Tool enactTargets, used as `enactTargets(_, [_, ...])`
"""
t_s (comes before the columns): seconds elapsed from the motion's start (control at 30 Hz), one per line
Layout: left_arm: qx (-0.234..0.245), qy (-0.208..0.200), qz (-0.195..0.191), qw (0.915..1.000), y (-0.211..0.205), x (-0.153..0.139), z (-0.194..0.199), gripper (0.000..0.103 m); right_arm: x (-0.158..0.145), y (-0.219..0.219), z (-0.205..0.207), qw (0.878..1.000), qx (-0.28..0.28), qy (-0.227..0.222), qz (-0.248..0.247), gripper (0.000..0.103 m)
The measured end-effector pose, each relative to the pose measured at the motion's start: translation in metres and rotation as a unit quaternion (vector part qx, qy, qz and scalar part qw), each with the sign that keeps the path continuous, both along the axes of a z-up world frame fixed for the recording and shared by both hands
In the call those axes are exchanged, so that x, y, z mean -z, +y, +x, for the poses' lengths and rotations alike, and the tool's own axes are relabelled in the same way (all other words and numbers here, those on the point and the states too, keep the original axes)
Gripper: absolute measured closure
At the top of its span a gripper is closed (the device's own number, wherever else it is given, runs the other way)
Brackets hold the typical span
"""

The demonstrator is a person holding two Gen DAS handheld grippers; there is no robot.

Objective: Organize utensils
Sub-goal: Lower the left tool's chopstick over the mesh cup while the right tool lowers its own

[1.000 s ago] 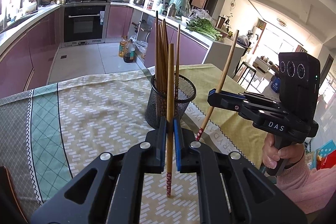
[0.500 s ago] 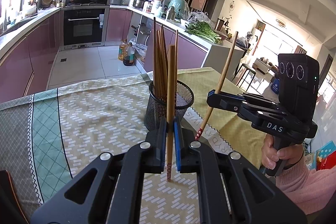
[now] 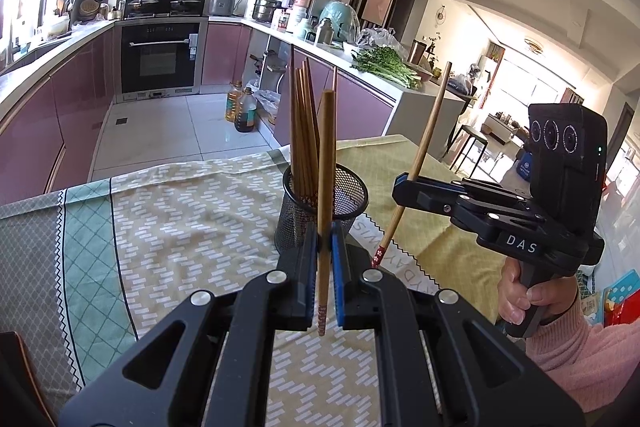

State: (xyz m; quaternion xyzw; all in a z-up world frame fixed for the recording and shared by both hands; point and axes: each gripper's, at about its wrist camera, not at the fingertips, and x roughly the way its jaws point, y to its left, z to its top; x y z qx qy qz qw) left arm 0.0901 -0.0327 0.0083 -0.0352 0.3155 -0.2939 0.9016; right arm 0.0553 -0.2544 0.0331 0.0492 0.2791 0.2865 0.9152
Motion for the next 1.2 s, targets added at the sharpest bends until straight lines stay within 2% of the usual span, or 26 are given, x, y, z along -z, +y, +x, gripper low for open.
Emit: enactTargets(1.2, [0.011, -0.030, 0.011, 0.9994, -0.014, -0.023, 0.005, 0.095, -0.015, 0.005, 0.007, 1.000, -0.005, -0.020, -0.003, 0.097])
